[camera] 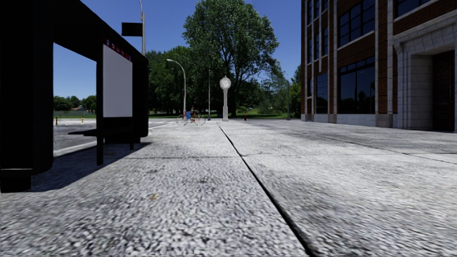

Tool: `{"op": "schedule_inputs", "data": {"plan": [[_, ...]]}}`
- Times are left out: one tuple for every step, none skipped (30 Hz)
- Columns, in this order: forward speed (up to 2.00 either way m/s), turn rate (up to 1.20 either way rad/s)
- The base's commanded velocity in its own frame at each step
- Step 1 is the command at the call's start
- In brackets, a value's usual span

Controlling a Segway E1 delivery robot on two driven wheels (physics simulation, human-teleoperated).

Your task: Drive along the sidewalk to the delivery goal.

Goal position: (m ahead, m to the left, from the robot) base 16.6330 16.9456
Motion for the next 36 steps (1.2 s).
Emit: {"op": "schedule_inputs", "data": {"plan": [[2.00, 0.00], [2.00, 0.00], [2.00, 0.00], [2.00, 0.00], [2.00, 0.00], [2.00, 0.00], [2.00, 0.00], [2.00, 0.00], [2.00, 0.00], [2.00, 0.00], [2.00, 0.00], [2.00, 0.00], [2.00, 0.00], [2.00, 0.00], [2.00, 0.00], [2.00, 0.00], [2.00, 0.00], [2.00, 0.00], [2.00, 0.00], [2.00, 0.00], [2.00, 0.00], [2.00, 0.00], [2.00, 0.00], [2.00, 0.00], [2.00, 0.00], [2.00, 0.00], [2.00, 0.00], [2.00, 0.00], [2.00, 0.00], [2.00, 0.00], [2.00, 0.00], [2.00, 0.00], [2.00, 0.00], [2.00, 0.00], [2.00, 0.00], [2.00, 0.00]]}}
